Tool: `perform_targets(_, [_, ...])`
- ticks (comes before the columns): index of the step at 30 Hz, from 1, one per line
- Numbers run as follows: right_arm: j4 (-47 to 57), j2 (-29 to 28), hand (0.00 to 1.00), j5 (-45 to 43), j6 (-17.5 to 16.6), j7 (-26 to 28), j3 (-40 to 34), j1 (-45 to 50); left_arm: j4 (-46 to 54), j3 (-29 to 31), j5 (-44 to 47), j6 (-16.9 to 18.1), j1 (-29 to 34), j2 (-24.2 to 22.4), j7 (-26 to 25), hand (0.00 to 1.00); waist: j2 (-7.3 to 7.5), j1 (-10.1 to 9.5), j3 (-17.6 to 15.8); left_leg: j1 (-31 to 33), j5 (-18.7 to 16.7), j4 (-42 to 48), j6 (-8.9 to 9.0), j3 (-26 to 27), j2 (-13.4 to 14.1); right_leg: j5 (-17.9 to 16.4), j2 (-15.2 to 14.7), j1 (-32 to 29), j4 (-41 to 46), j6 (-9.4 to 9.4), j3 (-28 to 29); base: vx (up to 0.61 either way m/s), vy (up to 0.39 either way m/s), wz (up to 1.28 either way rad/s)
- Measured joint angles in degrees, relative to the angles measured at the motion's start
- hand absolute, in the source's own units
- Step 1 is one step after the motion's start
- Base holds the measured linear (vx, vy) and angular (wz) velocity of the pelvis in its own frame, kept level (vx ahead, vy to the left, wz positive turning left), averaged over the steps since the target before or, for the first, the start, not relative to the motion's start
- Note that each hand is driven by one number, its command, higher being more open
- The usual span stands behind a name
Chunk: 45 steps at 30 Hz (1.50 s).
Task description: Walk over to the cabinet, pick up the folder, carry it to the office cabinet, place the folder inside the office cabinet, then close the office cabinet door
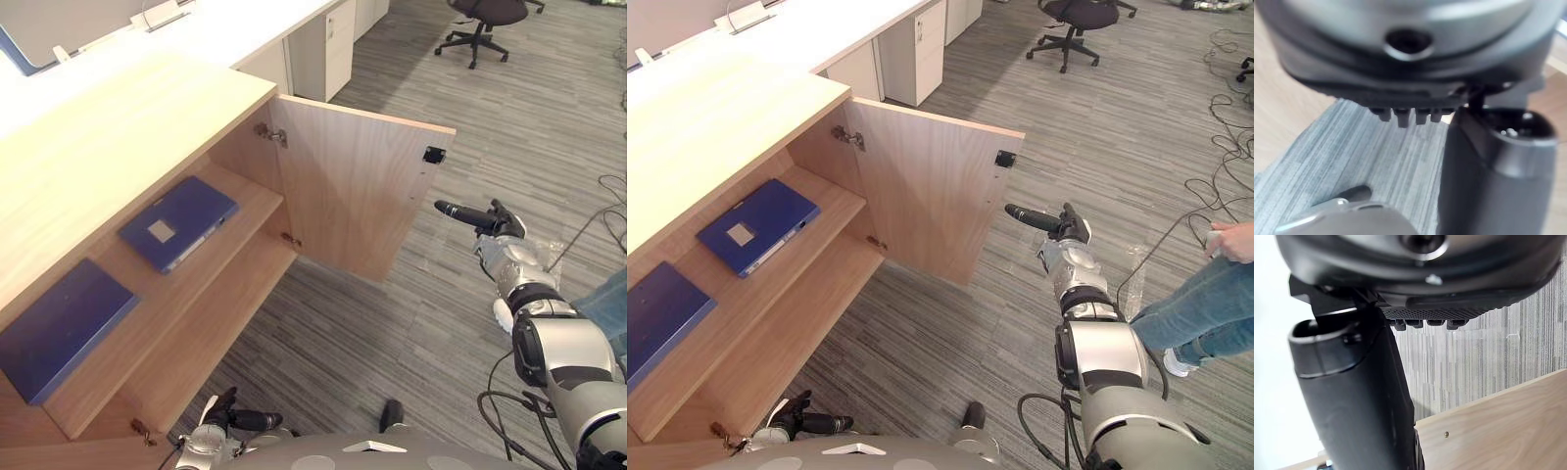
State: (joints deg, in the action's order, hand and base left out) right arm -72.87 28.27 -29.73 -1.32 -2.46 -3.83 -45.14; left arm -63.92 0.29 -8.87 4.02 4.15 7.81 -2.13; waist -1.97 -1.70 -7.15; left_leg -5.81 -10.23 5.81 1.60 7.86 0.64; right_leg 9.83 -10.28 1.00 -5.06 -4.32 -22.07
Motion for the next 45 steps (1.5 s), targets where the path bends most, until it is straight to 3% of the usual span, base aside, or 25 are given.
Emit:
perform_targets(15, [-4.14,3.31,1.00,-11.62,0.97,3.18,2.50,-13.76,2.81,-0.04,1.89,0.88,1.14,-0.44,0.96,1.00,-1.00,-1.50,-2.18,1.36,0.75,0.19,-1.19,-4.01,-2.13,1.28,-2.61,0.78,0.32,0.84,-2.80,-0.01,0.014,0.14])
perform_targets(23, [-6.12,5.39,1.00,-15.77,1.01,2.94,4.63,-14.45,4.32,-0.53,2.10,1.04,1.89,-0.43,1.19,1.00,-1.23,-2.38,-2.47,1.88,0.76,1.00,-1.19,-5.18,-2.25,2.16,-2.83,1.13,0.34,1.12,-2.92,0.00,0.004,0.05])
perform_targets(28, [-6.18,6.65,1.00,-15.55,1.67,3.00,9.23,-15.81,5.00,-2.06,2.09,1.28,1.90,-0.43,1.45,1.00,-2.11,-2.40,-2.97,2.80,0.82,1.71,-1.09,-6.10,-2.20,2.17,-2.85,1.14,0.34,1.12,-3.34,-0.04,-0.021,0.08])
perform_targets(33, [-6.00,7.54,1.00,-13.36,2.91,3.65,16.51,-16.41,5.26,-2.53,2.09,2.12,1.98,-0.23,1.65,1.00,-2.09,-2.78,-3.14,3.37,1.06,1.99,-0.82,-6.68,-2.04,2.16,-2.72,1.06,0.33,1.11,-3.66,-0.07,-0.034,0.05])
perform_targets(37, [-1.17,8.62,1.00,-11.88,4.97,4.76,24.03,-16.38,6.07,-2.51,1.90,2.43,2.11,0.19,2.20,1.00,-2.05,-2.69,-4.42,3.76,1.06,2.09,-0.71,-6.02,-1.83,2.06,-2.48,0.25,0.32,0.99,-2.71,-0.09,-0.036,-0.13])
perform_targets(40, [6.54,10.85,1.00,-10.97,6.42,6.14,29.65,-14.46,6.53,-2.42,1.63,2.45,2.12,0.70,2.82,1.00,-2.11,-1.48,-4.44,5.33,0.95,3.22,-0.49,-5.76,-1.23,1.75,-2.01,-0.89,0.34,0.57,-2.56,-0.06,-0.061,-0.08])
perform_targets(45, [25.16,17.67,1.00,-11.05,6.89,8.82,39.03,-6.72,7.29,-1.11,-0.95,2.55,2.12,1.08,2.83,1.00,-2.11,-1.01,-4.43,5.33,0.20,4.31,0.78,-4.77,2.02,1.21,1.20,-1.05,0.30,1.33,-1.92,-0.02,-0.093,-0.18])
